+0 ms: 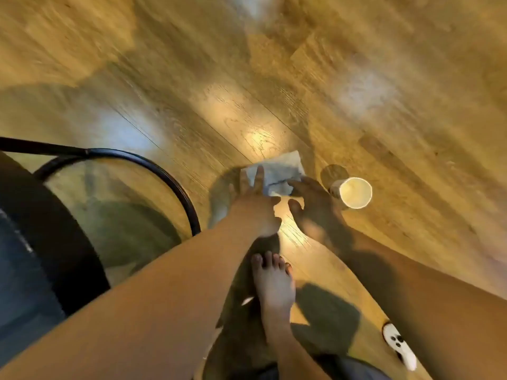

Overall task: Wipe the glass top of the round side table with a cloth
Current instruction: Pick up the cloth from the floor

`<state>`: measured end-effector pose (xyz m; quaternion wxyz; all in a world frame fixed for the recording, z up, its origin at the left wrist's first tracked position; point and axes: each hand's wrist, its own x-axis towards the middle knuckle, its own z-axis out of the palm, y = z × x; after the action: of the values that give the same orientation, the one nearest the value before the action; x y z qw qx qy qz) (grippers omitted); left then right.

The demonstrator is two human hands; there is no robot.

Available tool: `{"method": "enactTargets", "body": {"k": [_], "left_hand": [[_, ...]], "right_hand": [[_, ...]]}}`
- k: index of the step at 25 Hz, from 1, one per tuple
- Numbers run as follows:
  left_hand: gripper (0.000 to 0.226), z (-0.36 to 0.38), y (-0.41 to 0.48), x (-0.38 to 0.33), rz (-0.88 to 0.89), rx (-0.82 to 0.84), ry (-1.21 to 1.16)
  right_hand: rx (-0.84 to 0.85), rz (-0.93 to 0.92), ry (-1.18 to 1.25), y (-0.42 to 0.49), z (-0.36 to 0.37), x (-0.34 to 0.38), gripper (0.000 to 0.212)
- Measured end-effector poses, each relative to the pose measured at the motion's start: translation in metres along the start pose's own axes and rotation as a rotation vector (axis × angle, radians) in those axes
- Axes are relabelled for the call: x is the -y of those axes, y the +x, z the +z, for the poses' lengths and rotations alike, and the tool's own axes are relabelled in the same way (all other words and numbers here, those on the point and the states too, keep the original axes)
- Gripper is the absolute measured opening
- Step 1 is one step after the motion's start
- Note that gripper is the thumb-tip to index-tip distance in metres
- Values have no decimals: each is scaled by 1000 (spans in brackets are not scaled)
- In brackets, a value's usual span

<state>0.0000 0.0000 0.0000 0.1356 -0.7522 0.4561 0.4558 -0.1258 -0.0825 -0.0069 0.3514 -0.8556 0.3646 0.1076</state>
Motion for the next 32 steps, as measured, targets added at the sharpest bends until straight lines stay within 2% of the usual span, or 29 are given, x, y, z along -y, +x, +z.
{"method": "enactTargets", "body": {"k": [1,3,5,6,8,10,11,14,16,17,18,19,21,22,24,25,28,30,32], "left_hand": [[60,7,16,1,-13,42,50],[72,18,40,4,-1,68,101],[75,22,44,3,30,-45,98],[69,21,34,-3,35,-105,33],[48,9,6,-15,-37,-285,-308],[28,-7,-41,-29,-71,-543,-538],[25,-17,-72,-34,-50,-667,-610],[50,-58,-181,-42,14,-904,-844],[64,-89,-255,-31,18,-959,-1134],[65,-97,-285,-23,25,-973,-1264],[64,-98,-311,-14,36,-1012,-1325],[61,-88,-340,-2,42,-1087,-1358],[48,-46,-399,26,102,-1227,-1454],[41,-18,-426,38,90,-1298,-1472],[28,45,-467,52,12,-1397,-1537],[22,69,-485,52,-37,-1397,-1651],[15,122,-530,50,-13,-1399,-1993],[21,148,-548,49,91,-1414,-2107],[29,164,-559,47,137,-1427,-2116]], "right_hand": [[10,6,12,13,14,-6,44],[54,175,144,34,34,-7,39],[11,357,317,43,40,4,28],[-61,437,454,38,35,10,22],[-198,504,701,20,8,30,14],[-260,459,737,-5,-30,58,10],[-289,431,747,-20,-54,78,9],[-214,201,750,-73,-136,152,21],[-67,-50,673,-108,-182,208,32],[-13,-191,628,-123,-198,236,31],[30,-326,606,-140,-208,261,21],[109,-421,666,-158,-203,288,3],[310,-509,811,-209,-178,330,36],[376,-551,894,-237,-159,348,38],[379,-650,906,-277,-108,365,19],[351,-623,863,-298,-89,376,12],[286,-540,843,-356,-48,389,20],[236,-460,899,-387,-25,386,29],[287,-272,1024,-401,-8,377,45]]}}
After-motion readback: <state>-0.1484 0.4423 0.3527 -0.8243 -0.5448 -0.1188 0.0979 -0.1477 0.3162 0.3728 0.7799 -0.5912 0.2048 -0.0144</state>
